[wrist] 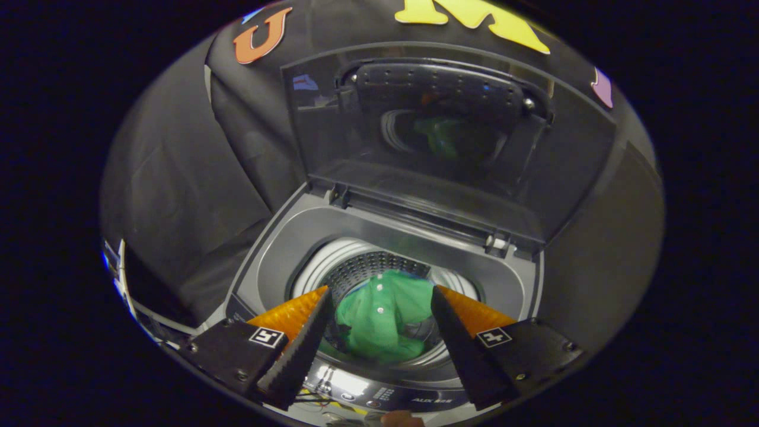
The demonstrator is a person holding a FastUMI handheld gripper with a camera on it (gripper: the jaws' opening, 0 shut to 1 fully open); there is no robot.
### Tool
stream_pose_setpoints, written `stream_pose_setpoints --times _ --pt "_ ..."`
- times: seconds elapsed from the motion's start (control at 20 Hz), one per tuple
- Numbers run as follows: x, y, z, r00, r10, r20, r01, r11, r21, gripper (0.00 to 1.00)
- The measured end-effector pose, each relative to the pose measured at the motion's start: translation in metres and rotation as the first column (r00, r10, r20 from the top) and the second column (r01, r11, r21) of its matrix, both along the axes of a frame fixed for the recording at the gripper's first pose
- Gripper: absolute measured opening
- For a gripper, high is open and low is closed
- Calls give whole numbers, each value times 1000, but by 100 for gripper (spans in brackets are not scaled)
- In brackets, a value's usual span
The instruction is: Put the clothes into the washing machine and then close the washing machine lid.
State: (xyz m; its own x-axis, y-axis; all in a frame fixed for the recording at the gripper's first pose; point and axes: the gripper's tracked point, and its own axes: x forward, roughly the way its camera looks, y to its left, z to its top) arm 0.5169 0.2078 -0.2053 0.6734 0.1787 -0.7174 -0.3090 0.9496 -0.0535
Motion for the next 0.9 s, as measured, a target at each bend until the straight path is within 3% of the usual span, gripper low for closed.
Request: stream_pose_setpoints --times 0.35,0.6,0.9 --pt "-2 10 40 996 39 83 -41 999 19 100" --pt "10 19 138 972 55 229 -75 994 79 100" --pt "36 18 241 942 7 336 -59 988 144 100"
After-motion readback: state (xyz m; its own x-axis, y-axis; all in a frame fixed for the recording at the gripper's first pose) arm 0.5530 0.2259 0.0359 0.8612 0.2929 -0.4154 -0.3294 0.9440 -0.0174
